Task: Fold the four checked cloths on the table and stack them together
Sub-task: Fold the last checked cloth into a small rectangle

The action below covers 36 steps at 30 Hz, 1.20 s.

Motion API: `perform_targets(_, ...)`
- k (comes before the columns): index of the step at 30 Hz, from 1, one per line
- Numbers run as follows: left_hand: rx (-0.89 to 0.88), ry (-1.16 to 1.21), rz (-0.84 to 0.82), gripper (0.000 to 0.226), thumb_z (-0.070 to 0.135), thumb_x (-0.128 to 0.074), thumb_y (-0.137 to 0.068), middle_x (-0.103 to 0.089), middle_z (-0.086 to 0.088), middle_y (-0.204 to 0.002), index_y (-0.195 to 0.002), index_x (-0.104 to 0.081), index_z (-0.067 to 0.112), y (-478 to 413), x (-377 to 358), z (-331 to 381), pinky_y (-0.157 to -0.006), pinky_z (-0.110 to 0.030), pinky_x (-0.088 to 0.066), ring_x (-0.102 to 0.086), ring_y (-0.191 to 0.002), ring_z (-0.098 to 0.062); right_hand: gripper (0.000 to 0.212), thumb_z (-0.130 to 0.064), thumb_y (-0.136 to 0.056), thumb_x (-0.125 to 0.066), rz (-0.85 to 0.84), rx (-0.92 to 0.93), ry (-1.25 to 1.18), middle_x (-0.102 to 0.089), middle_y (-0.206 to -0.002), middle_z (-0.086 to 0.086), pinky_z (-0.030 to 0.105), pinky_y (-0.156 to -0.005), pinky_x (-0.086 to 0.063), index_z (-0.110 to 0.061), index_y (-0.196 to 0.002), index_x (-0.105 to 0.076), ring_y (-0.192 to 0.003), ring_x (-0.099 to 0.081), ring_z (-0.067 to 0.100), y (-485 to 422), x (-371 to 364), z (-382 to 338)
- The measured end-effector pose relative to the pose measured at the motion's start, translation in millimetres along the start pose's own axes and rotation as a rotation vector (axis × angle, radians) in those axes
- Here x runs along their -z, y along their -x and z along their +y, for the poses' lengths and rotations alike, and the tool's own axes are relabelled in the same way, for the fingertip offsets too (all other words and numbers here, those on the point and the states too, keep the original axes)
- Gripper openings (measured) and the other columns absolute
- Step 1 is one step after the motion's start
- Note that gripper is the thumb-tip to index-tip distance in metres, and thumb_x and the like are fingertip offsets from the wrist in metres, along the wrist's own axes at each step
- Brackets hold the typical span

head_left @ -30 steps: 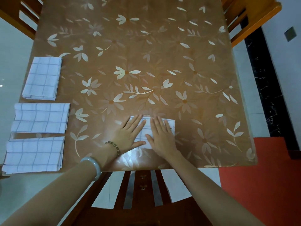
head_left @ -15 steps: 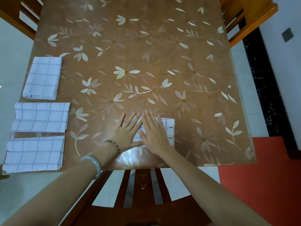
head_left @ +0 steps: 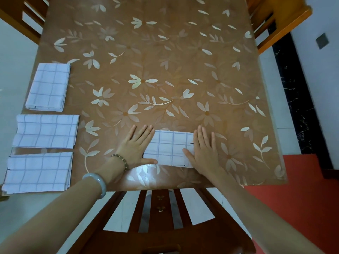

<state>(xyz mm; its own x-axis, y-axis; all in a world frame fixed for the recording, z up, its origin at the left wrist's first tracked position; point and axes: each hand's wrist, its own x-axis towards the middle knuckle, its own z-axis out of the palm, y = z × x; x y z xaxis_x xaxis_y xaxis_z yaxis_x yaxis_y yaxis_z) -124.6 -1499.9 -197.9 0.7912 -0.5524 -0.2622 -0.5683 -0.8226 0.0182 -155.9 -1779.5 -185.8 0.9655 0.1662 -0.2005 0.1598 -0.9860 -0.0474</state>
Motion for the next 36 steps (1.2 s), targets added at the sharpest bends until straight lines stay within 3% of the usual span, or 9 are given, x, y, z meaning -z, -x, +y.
perform_targets(5,0.0,0.013,-0.018,0.111,0.087,-0.014,-0.077,-0.019,-0.01,-0.157,-0.15,-0.021,0.005,0.2,2.0,1.5,-0.116,-0.055,-0.016,-0.015,-0.146,-0.026,0.066,-0.047,-0.099,-0.019,0.04,0.154,-0.098,-0.006,-0.158,0.01,0.045,-0.118,0.007,-0.006,-0.151,-0.013,-0.147,-0.004,0.023,-23.8,10.9,-67.7)
perform_targets(8,0.008,0.032,-0.017,0.11,0.087,-0.017,-0.076,-0.021,-0.009,-0.157,-0.15,-0.023,0.005,-0.2,0.6,1.3,-0.115,-0.055,-0.017,-0.017,-0.146,-0.024,0.066,-0.046,-0.098,-0.019,-0.033,0.213,-0.089,-0.016,-0.159,0.011,0.044,-0.12,0.003,-0.005,-0.15,-0.019,-0.148,-0.011,0.022,-30.2,-1.3,-87.8)
perform_targets(20,0.018,0.016,-0.095,0.114,0.089,-0.015,-0.074,-0.015,-0.008,-0.158,-0.151,-0.016,0.006,0.2,2.0,-1.2,-0.117,-0.054,-0.01,0.012,-0.146,-0.018,0.075,-0.056,-0.098,-0.01,-0.152,0.115,0.007,-0.026,-0.156,0.014,0.048,-0.118,-0.009,-0.003,-0.149,-0.024,-0.145,-0.021,0.025,-1.2,-7.1,12.9)
perform_targets(23,0.025,0.039,-0.112,0.115,0.09,-0.015,-0.073,-0.015,-0.008,-0.158,-0.151,-0.017,0.006,0.5,7.0,0.3,-0.117,-0.052,-0.008,0.01,-0.146,-0.019,0.076,-0.057,-0.097,-0.01,-0.14,0.125,-0.013,-0.024,-0.156,0.015,0.048,-0.118,-0.008,-0.003,-0.149,-0.025,-0.146,-0.018,0.028,-1.9,-2.9,13.8)
perform_targets(26,0.07,0.193,-0.058,0.107,0.088,-0.016,-0.075,-0.004,0.001,-0.159,-0.153,-0.01,0.014,-2.1,15.1,1.3,-0.119,-0.044,0.002,0.006,-0.147,-0.017,0.064,-0.047,-0.097,-0.033,-0.04,0.053,-0.237,-0.034,-0.151,0.018,0.045,-0.115,-0.019,-0.003,-0.143,-0.038,-0.141,-0.028,0.034,-8.4,8.8,8.4)
perform_targets(28,0.156,0.351,-0.011,0.096,0.079,-0.02,-0.078,-0.014,0.005,-0.158,-0.151,-0.019,0.016,-6.2,23.3,4.5,-0.118,-0.039,-0.008,-0.01,-0.147,-0.02,0.049,-0.031,-0.092,-0.054,0.04,0.001,-0.353,-0.05,-0.135,0.015,0.043,-0.106,-0.036,-0.005,-0.133,-0.051,-0.125,-0.044,0.033,-16.1,17.6,7.8)
perform_targets(31,0.232,0.432,0.079,0.076,0.061,-0.035,-0.078,-0.043,-0.004,-0.139,-0.138,-0.044,0.015,-15.7,36.5,10.6,-0.097,-0.035,-0.03,-0.039,-0.124,-0.027,0.036,-0.023,-0.087,-0.062,0.002,0.028,-0.322,-0.053,-0.114,0.006,0.037,-0.092,-0.04,-0.012,-0.121,-0.058,-0.108,-0.047,0.027,-29.0,30.9,5.6)
perform_targets(33,0.281,0.456,0.022,0.06,0.047,-0.06,-0.08,-0.047,-0.003,-0.126,-0.131,-0.048,0.018,-27.4,43.5,10.4,-0.091,-0.033,-0.031,-0.039,-0.115,-0.025,0.03,-0.023,-0.086,-0.061,-0.109,0.013,-0.3,-0.052,-0.111,0.002,0.034,-0.092,-0.036,-0.016,-0.116,-0.057,-0.108,-0.045,0.023,-40.4,37.9,4.7)
perform_targets(36,0.339,0.441,-0.122,0.064,0.039,-0.079,-0.07,-0.046,-0.003,-0.12,-0.122,-0.049,0.02,-46.4,55.8,6.8,-0.094,-0.033,-0.035,-0.037,-0.114,-0.023,0.019,-0.021,-0.081,-0.062,-0.309,-0.049,-0.304,-0.05,-0.108,0.001,0.036,-0.091,-0.035,-0.022,-0.099,-0.056,-0.107,-0.044,0.023,-57.4,46.8,3.7)
